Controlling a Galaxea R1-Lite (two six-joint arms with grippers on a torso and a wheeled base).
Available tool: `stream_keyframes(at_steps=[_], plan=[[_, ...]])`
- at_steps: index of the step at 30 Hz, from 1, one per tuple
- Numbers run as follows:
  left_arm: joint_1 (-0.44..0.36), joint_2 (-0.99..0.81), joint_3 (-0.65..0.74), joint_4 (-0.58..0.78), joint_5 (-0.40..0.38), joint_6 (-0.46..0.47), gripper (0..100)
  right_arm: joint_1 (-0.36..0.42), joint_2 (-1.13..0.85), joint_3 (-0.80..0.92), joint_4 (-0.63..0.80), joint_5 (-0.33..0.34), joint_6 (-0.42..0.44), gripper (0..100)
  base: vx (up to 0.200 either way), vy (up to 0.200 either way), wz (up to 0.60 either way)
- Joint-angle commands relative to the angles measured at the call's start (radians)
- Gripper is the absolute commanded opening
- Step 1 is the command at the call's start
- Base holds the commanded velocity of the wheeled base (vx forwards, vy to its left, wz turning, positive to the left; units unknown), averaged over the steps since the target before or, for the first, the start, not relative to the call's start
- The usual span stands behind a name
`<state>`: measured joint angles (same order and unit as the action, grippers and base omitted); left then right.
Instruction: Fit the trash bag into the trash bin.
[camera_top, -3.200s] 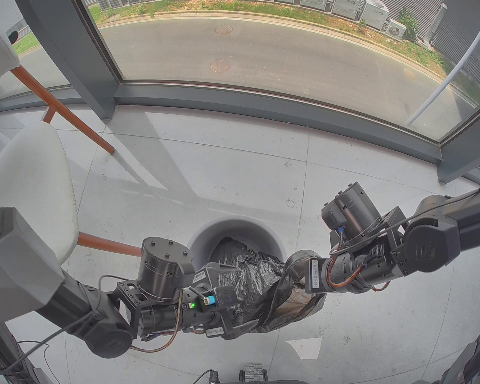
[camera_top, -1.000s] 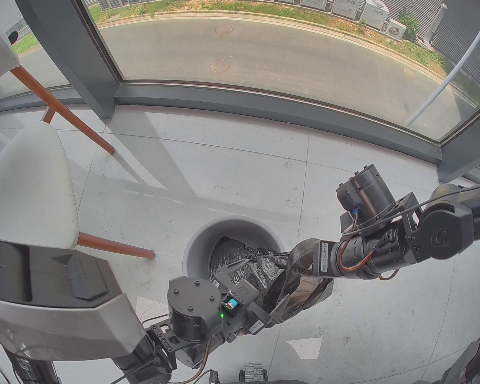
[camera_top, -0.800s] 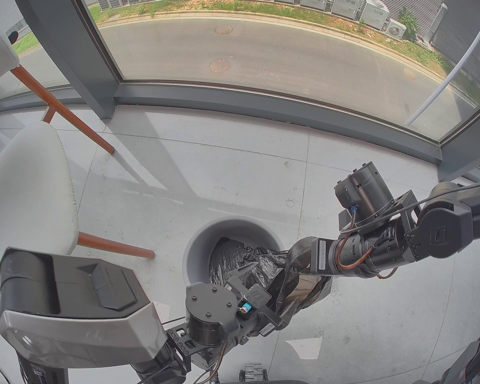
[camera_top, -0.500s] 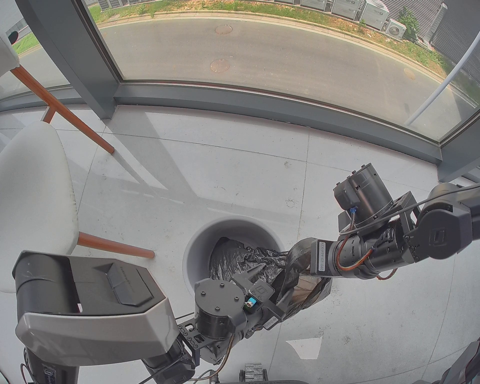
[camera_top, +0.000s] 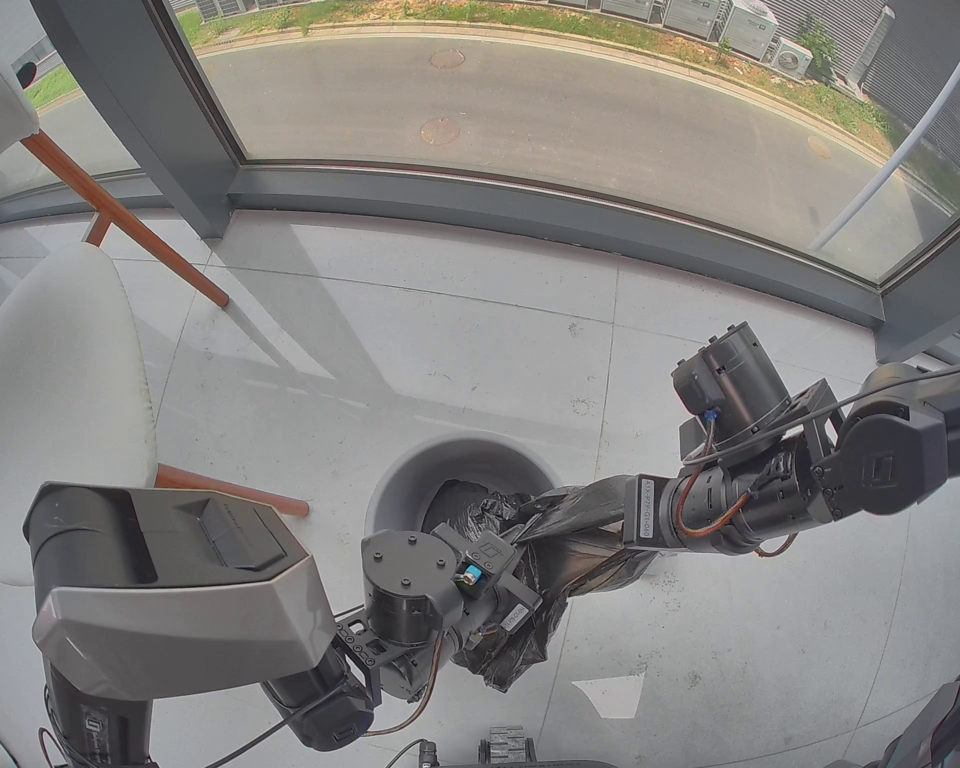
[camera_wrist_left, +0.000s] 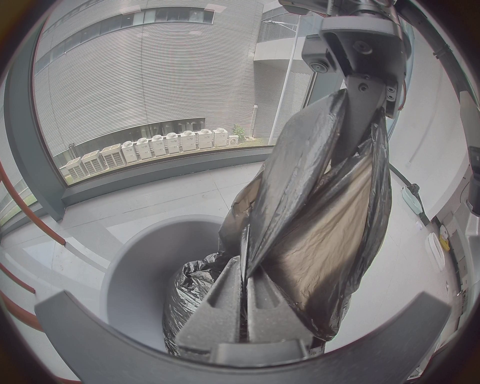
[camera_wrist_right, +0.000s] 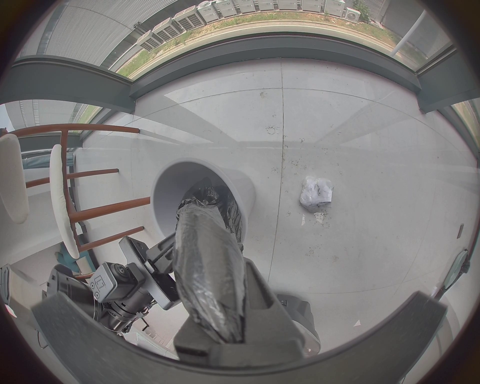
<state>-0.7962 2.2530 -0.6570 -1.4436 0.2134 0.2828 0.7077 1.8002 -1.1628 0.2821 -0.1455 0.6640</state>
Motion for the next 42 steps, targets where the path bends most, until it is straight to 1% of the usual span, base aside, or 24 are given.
stream_keyframes(at_steps=[1, 4, 8, 11, 13, 15, 17, 18, 21, 28, 31, 37, 38, 40, 41, 42], plan=[[0.014, -0.087, -0.003, 0.011, -0.008, -0.004, 0, 0.0, -0.004, 0.005, 0.0, 0.004, 0.0, 0, 0.0, 0.0, 0.0], [0.012, -0.154, -0.009, 0.052, -0.012, -0.011, 0, 0.0, -0.005, 0.005, 0.0, 0.006, 0.0, 0, 0.0, 0.0, 0.0], [0.012, -0.236, -0.012, 0.154, -0.039, -0.034, 0, -0.007, -0.004, 0.0, 0.0, 0.006, 0.0, 0, 0.0, 0.0, 0.0], [0.02, -0.285, -0.016, 0.229, -0.075, -0.071, 0, -0.007, -0.002, -0.008, -0.001, 0.011, 0.0, 0, 0.0, 0.0, 0.0], [0.046, -0.309, -0.024, 0.262, -0.111, -0.088, 0, -0.007, -0.001, -0.026, -0.001, 0.015, 0.002, 0, 0.0, 0.0, 0.0], [0.075, -0.329, -0.036, 0.301, -0.147, -0.094, 0, -0.007, -0.002, -0.051, -0.001, 0.041, 0.002, 0, 0.0, 0.0, 0.0], [0.092, -0.34, -0.042, 0.324, -0.163, -0.096, 0, -0.007, -0.005, -0.066, -0.001, 0.063, 0.002, 0, 0.0, 0.0, 0.0], [0.117, -0.357, -0.055, 0.358, -0.18, -0.096, 0, -0.007, -0.007, -0.095, 0.0, 0.09, 0.002, 0, 0.0, 0.0, 0.0], [0.153, -0.375, -0.081, 0.399, -0.206, -0.106, 0, -0.013, -0.005, -0.138, 0.0, 0.11, 0.0, 0, 0.0, 0.0, 0.0], [0.212, -0.377, -0.168, 0.474, -0.256, -0.191, 0, -0.02, 0.014, -0.202, 0.0, 0.112, -0.035, 0, 0.0, 0.0, 0.0], [0.218, -0.375, -0.187, 0.48, -0.276, -0.212, 0, -0.037, 0.027, -0.221, 0.0, 0.112, -0.058, 0, 0.0, 0.0, 0.0], [0.255, -0.366, -0.225, 0.482, -0.284, -0.221, 0, -0.086, 0.054, -0.273, -0.001, 0.113, -0.1, 0, 0.0, 0.0, 0.0], [0.278, -0.359, -0.228, 0.48, -0.295, -0.223, 0, -0.103, 0.062, -0.278, -0.017, 0.113, -0.119, 0, 0.0, 0.0, 0.0], [0.282, -0.352, -0.228, 0.48, -0.302, -0.223, 0, -0.112, 0.068, -0.273, -0.04, 0.113, -0.135, 0, 0.0, 0.0, 0.0], [0.285, -0.345, -0.222, 0.479, -0.313, -0.224, 0, -0.128, 0.077, -0.256, -0.093, 0.112, -0.155, 0, 0.0, 0.0, 0.0], [0.288, -0.343, -0.22, 0.479, -0.315, -0.223, 0, -0.131, 0.079, -0.25, -0.104, 0.112, -0.156, 100, 0.0, 0.0, 0.0]])
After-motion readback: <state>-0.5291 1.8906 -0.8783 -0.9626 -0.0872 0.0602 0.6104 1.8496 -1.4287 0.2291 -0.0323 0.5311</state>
